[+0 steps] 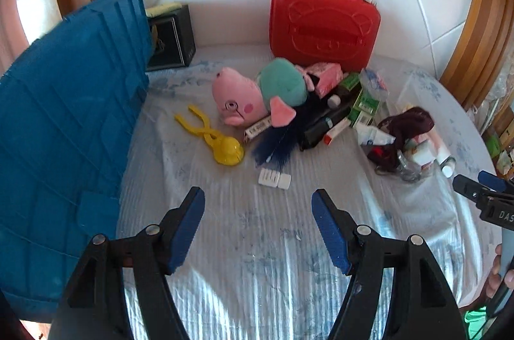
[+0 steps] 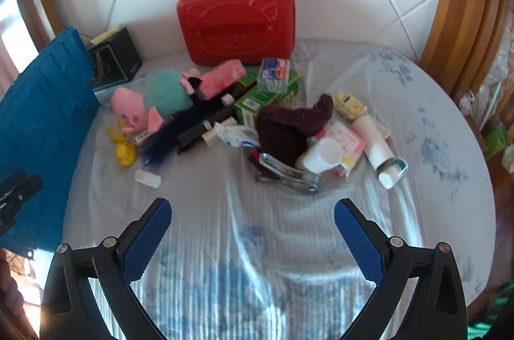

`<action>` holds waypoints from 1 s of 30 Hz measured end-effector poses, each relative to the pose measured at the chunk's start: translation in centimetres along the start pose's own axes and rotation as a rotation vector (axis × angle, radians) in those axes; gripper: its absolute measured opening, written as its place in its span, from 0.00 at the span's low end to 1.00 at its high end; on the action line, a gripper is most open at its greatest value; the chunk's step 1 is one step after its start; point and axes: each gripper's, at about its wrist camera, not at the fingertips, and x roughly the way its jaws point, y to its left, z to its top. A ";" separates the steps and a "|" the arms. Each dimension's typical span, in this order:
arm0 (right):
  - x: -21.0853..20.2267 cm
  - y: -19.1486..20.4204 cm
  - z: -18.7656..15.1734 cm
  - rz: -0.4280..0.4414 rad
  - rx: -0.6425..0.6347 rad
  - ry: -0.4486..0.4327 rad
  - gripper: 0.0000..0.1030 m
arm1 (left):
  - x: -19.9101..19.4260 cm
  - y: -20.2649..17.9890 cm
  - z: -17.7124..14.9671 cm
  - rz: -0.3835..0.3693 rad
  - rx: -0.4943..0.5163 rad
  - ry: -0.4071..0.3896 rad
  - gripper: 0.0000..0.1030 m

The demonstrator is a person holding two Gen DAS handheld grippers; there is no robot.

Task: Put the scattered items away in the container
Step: 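Move both tools back from the crate toward the remaining items on the bed, then grasp the small white pill bottle with the left tool while the right tool grasps the metal clip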

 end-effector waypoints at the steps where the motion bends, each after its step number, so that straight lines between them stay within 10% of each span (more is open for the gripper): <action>1: 1.3 -0.8 -0.3 0.000 0.016 0.026 1.00 | 1.9 -0.1 -0.2 -0.001 -0.003 0.031 0.66; 15: 10.7 -7.0 -1.9 -0.076 0.102 0.185 1.00 | 17.9 -2.4 1.4 -0.007 0.060 0.190 0.66; 25: 14.4 -7.0 0.4 -0.071 0.056 0.161 1.00 | 19.6 -2.2 0.4 -0.025 0.041 0.210 0.68; 30: 16.2 -6.9 0.4 -0.046 0.040 0.162 1.00 | 18.4 -3.0 -0.2 -0.031 0.053 0.178 0.50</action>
